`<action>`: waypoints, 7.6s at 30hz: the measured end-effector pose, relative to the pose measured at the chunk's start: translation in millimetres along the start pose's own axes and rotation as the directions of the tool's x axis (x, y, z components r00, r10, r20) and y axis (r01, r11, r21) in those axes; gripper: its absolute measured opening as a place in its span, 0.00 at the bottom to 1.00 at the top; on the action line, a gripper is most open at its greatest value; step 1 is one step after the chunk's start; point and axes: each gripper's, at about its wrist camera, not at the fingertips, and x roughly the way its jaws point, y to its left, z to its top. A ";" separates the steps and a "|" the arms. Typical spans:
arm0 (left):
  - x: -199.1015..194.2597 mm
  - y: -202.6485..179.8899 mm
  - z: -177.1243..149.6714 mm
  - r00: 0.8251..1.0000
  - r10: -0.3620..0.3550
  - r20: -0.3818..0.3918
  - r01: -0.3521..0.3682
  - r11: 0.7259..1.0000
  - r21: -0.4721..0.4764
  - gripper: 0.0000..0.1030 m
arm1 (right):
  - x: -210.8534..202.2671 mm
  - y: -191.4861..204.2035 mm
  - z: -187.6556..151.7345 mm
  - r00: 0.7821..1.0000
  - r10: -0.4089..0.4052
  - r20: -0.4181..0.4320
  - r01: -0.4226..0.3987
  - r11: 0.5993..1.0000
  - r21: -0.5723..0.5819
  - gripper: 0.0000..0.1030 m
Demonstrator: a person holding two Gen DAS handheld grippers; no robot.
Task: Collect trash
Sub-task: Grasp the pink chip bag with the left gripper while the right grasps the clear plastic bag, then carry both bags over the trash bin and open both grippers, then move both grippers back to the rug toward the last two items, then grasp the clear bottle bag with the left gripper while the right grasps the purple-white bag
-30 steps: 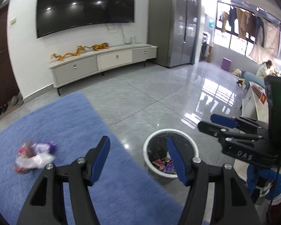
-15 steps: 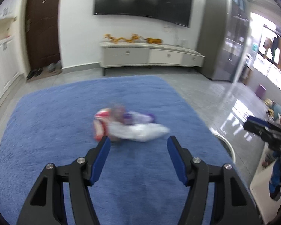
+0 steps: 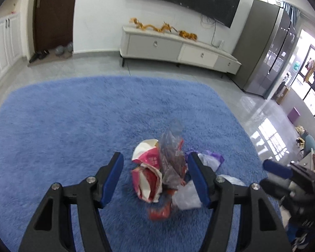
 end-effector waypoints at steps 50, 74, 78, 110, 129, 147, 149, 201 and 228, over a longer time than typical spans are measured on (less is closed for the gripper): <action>-105.2 -16.8 -61.3 0.985 0.089 0.146 -0.093 0.995 0.021 0.59 | -140.8 -9.0 -82.8 0.990 -0.057 0.127 0.042 0.993 0.112 0.04; -59.3 -16.1 -38.4 0.981 0.151 0.124 -0.158 0.986 0.053 0.31 | -135.2 -86.8 -93.9 0.982 -0.145 0.120 0.109 0.958 0.267 0.04; -74.2 -48.6 -30.6 0.985 0.077 0.158 -0.091 0.992 0.085 0.31 | -146.8 -104.8 -100.4 0.974 -0.182 0.136 0.136 0.946 0.296 0.04; 58.5 -351.0 -90.7 0.992 -0.092 -0.091 0.127 0.826 0.550 0.31 | -144.5 -263.5 -184.0 0.931 -0.362 0.034 0.284 0.781 0.557 0.04; 76.1 -373.9 -97.3 0.990 -0.070 -0.125 0.130 0.809 0.573 0.31 | -128.5 -272.4 -192.6 0.940 -0.340 0.013 0.267 0.762 0.589 0.04; 90.7 -388.9 -95.1 0.986 -0.055 -0.160 0.140 0.795 0.590 0.34 | -113.3 -289.2 -198.2 0.940 -0.339 -0.024 0.280 0.733 0.620 0.05; 91.4 -390.0 -94.6 0.985 -0.058 -0.164 0.145 0.794 0.590 0.34 | -112.0 -290.2 -198.2 0.940 -0.340 -0.029 0.283 0.730 0.622 0.06; -40.4 -230.3 -70.2 0.996 -0.047 0.074 0.020 0.944 0.328 0.57 | -180.9 -163.0 -103.9 0.908 -0.405 0.107 0.333 0.853 0.402 0.44; -2.3 -43.7 -60.9 0.999 -0.010 -0.032 0.011 0.999 0.032 0.56 | -54.0 -46.9 -18.1 0.982 -0.183 0.047 0.176 0.977 0.123 0.44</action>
